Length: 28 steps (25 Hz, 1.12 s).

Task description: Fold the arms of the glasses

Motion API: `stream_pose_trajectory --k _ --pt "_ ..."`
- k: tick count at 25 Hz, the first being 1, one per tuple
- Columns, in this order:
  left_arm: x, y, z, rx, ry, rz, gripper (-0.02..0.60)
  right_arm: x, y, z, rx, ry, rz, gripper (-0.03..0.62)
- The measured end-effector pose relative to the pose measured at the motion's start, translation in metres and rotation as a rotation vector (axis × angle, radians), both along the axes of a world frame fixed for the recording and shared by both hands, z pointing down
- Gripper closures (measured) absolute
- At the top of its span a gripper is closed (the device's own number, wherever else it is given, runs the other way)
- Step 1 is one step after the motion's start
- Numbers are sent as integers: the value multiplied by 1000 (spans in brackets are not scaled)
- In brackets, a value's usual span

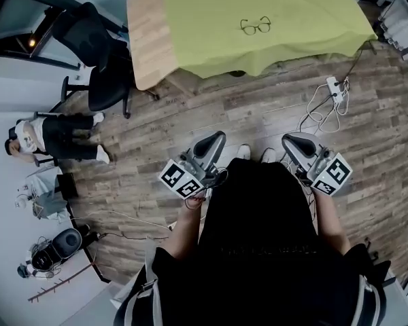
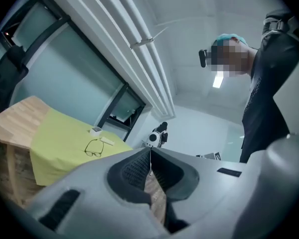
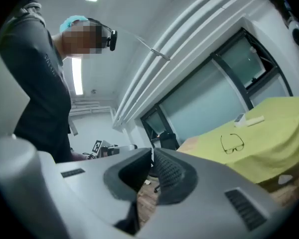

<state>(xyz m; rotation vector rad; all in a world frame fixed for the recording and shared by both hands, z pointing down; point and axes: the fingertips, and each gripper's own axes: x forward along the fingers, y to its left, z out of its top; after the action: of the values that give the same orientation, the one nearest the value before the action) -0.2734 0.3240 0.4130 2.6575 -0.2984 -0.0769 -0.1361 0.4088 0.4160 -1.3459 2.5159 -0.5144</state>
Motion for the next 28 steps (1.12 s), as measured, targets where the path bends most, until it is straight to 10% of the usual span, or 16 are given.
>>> stream_pose_trajectory --k 28 --pt "88 -84 6 57 -5 49 563 86 -83 11 -58 -16 -6 560"
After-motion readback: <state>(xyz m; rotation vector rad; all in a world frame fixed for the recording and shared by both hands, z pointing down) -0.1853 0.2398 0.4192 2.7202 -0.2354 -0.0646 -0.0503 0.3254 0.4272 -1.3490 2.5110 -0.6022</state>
